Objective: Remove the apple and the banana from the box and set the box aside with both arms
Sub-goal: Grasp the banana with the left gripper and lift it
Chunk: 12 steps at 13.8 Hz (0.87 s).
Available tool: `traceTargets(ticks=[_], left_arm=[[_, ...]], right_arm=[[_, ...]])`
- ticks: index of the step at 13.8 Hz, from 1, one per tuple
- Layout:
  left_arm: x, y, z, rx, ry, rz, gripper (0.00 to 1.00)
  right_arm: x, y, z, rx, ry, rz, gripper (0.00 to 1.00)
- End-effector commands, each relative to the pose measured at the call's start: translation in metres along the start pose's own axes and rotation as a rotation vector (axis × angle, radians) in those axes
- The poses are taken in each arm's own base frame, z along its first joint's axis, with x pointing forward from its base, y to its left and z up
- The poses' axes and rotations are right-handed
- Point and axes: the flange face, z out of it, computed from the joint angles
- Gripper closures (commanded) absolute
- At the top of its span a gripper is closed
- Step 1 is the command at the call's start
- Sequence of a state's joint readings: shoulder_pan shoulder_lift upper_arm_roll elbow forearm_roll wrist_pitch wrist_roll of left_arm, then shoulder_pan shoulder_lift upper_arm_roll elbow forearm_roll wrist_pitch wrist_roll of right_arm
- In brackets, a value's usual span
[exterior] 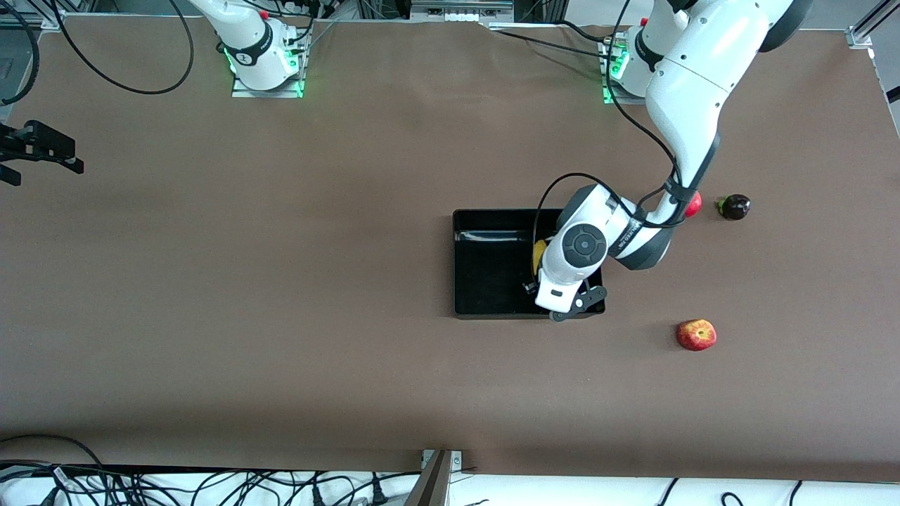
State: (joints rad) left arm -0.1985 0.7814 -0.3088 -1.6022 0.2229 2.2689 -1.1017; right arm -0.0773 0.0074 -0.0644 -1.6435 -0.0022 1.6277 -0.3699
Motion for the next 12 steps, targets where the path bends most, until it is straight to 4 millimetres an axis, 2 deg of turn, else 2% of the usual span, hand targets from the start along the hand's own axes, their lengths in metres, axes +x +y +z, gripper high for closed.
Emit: traceTargets(ticks=[1,2,3,4,6,8,10,12], left_arm=[[-0.013,-0.007,0.005,-0.005,0.041,-0.024,0.00],[-0.014,-0.007,0.008,-0.001,0.042,-0.025,0.40],[-0.013,-0.008,0.008,0.000,0.041,-0.026,0.85],[-0.012,-0.009,0.009,-0.001,0.037,-0.022,1.00],[-0.011,-0.010,0.008,0.005,0.036,-0.017,1.00],[-0.014,-0.008,-0.003,0.014,0.028,-0.012,1.00],[-0.014,-0.011,-0.030,0.060,0.011,0.017,1.00],[-0.010,-0.013,-0.075,0.086,-0.022,0.035,1.00]], right_arm=[[0.000,0.001,-0.004,0.000,-0.003,0.007,0.00],[0.000,0.001,-0.004,0.000,-0.003,0.007,0.00],[0.000,0.001,-0.004,0.000,-0.003,0.007,0.00],[0.000,0.001,-0.004,0.000,-0.003,0.007,0.00],[0.000,0.001,-0.004,0.000,-0.003,0.007,0.00],[0.000,0.001,-0.004,0.000,-0.003,0.007,0.00],[0.000,0.001,-0.004,0.000,-0.003,0.007,0.00],[0.000,0.001,-0.004,0.000,-0.003,0.007,0.00]])
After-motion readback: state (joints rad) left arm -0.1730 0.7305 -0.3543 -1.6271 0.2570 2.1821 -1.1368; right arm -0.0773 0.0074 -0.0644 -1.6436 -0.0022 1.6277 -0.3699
